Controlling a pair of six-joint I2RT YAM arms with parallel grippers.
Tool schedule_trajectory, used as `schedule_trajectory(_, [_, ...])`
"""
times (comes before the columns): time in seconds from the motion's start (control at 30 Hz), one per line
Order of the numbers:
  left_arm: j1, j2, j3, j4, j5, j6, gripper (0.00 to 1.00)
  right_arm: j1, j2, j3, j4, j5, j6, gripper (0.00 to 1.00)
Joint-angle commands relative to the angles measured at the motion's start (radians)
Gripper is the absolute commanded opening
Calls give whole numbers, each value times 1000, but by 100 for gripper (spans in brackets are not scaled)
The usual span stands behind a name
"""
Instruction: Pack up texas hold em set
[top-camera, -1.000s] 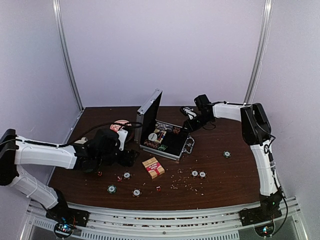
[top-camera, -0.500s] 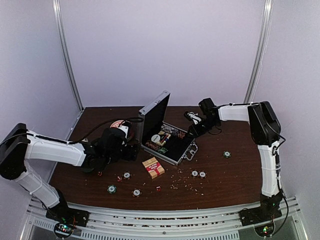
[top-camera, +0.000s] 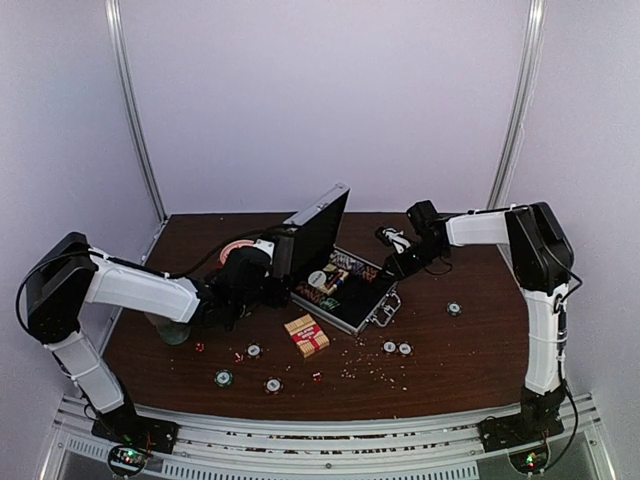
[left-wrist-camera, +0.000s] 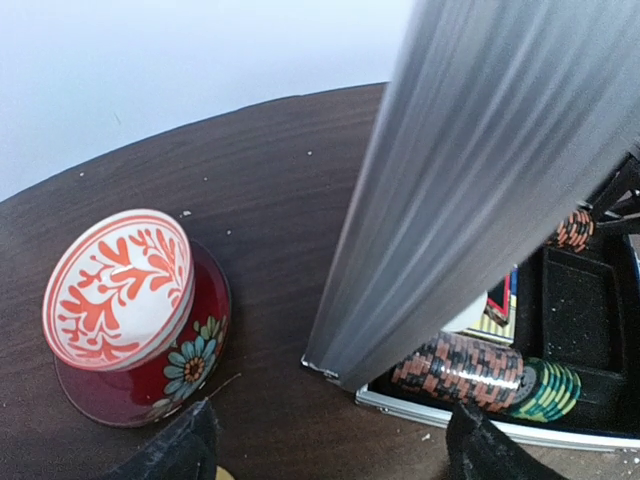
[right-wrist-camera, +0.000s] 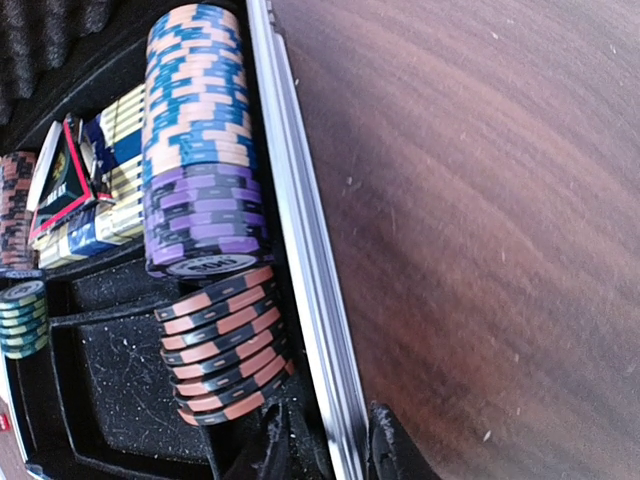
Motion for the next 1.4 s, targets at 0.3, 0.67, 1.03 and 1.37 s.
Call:
schedule_trajectory(0.3, [69, 182, 227, 130, 99, 223, 79, -17, -100, -182, -26, -55, -59, 42])
schedule_trajectory(0.67, [107, 331, 451, 95, 179, 301, 78, -21, -109, -215, -72, -154, -105, 48])
schedule_trajectory(1.03, [109, 385, 528, 79, 201, 308, 78, -21, -156, -253, -108, -309, -123, 65])
schedule_trajectory(1.37, [118, 374, 547, 69, 193, 328, 78, -5, -218, -295, -106, -359, -127, 64])
